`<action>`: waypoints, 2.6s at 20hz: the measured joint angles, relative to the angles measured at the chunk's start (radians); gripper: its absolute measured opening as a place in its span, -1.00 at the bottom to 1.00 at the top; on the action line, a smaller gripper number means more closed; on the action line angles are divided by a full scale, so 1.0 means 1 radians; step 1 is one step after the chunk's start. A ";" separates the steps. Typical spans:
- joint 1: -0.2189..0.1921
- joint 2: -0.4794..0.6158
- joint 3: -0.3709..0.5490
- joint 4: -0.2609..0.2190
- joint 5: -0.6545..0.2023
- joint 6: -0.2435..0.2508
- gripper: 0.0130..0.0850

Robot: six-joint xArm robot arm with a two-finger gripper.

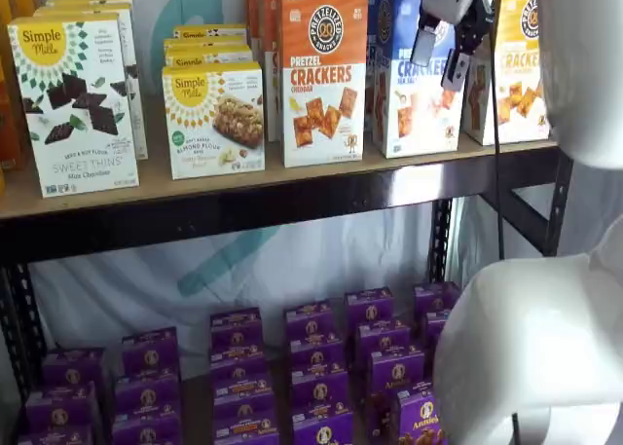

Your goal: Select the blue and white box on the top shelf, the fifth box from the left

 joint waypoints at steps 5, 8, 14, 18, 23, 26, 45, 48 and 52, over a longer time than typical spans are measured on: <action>0.019 -0.039 0.031 0.008 0.011 0.022 1.00; 0.017 -0.073 0.063 0.031 -0.015 0.029 1.00; -0.025 -0.141 0.124 0.129 -0.132 0.023 1.00; -0.046 -0.179 0.156 0.164 -0.244 0.011 1.00; -0.068 -0.228 0.215 0.217 -0.414 -0.008 1.00; -0.070 -0.241 0.231 0.235 -0.486 -0.012 1.00; -0.090 -0.039 0.080 0.213 -0.540 -0.073 1.00; -0.087 -0.019 0.064 0.212 -0.540 -0.072 1.00; -0.089 0.028 0.004 0.197 -0.486 -0.068 1.00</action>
